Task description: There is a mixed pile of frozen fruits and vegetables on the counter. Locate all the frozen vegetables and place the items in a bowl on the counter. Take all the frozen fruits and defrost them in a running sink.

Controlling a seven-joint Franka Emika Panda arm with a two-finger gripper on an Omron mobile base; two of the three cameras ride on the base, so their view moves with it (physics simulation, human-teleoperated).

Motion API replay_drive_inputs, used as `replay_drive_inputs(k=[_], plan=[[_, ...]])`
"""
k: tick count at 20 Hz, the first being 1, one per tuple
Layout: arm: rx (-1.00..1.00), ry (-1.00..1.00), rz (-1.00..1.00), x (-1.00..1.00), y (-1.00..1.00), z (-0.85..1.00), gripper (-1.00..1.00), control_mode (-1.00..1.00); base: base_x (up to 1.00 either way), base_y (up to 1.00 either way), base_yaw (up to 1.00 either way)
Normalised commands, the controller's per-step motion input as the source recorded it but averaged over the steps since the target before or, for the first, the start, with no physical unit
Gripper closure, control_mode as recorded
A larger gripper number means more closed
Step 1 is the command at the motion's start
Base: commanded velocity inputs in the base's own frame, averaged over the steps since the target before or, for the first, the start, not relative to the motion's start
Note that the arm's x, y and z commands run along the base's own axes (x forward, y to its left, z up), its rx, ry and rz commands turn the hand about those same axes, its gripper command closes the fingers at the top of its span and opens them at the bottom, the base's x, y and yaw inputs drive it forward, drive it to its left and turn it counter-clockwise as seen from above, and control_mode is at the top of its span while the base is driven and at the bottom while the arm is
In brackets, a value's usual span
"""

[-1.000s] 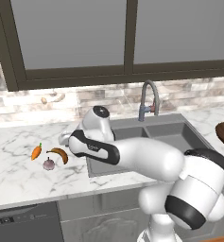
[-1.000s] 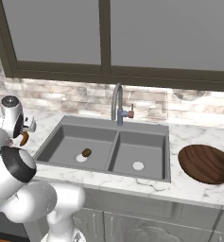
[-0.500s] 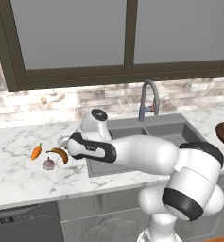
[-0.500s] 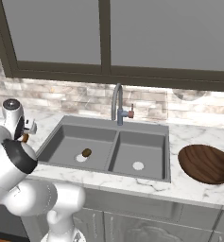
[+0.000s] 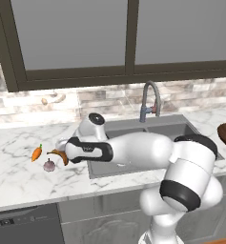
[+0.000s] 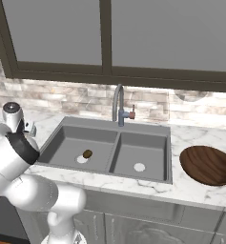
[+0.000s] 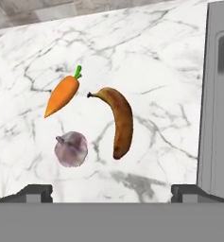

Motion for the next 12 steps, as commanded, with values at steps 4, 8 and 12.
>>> replay_drive_inputs(k=[4,8,12], plan=[[0.00,0.00,0.00,0.09,0.02,-0.11,-1.00,-1.00,0.00,0.00,0.00],[0.00,0.00,0.00,0.06,0.01,-0.10,-1.00,-1.00,0.00,0.00,0.00],[0.00,0.00,0.00,0.07,0.01,-0.09,-1.00,-1.00,0.00,0.00,0.00]])
